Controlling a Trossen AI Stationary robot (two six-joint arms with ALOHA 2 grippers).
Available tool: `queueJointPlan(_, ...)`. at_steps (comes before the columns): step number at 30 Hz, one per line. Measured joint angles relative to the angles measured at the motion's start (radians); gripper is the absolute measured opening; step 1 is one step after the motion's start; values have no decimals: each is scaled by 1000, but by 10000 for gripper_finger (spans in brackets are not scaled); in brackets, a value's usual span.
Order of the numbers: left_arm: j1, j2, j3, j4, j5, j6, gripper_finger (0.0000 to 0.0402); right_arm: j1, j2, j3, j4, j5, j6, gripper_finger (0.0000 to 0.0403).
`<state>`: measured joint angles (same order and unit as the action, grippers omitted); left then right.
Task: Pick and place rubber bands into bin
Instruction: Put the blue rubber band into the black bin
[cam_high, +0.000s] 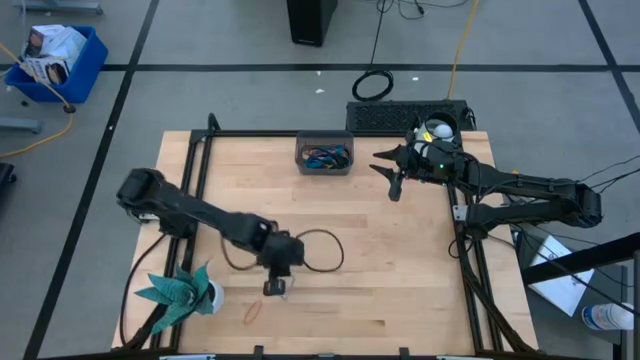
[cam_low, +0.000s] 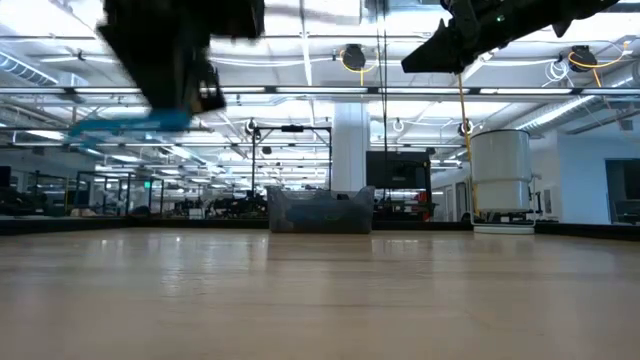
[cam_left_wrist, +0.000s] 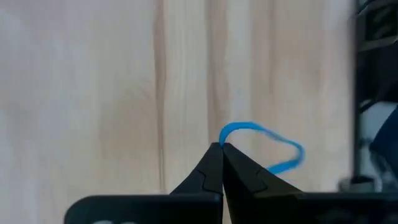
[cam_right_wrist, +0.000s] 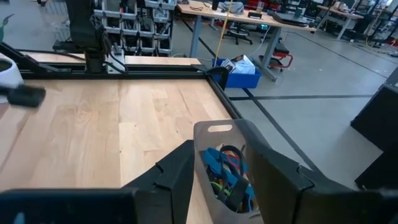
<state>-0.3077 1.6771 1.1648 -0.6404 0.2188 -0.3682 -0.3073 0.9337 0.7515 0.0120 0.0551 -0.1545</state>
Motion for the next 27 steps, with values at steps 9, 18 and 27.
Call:
queueJointPlan(9,95,-304,1,-2,-243,31,1,0,0,0,22,0,-18,141)
queueJointPlan(18,271,-483,2,233,-410,244,3,0,0,0,90,0,-23,141)
queueJointPlan(27,498,-434,3,462,-484,466,1,0,0,0,127,0,-29,141)
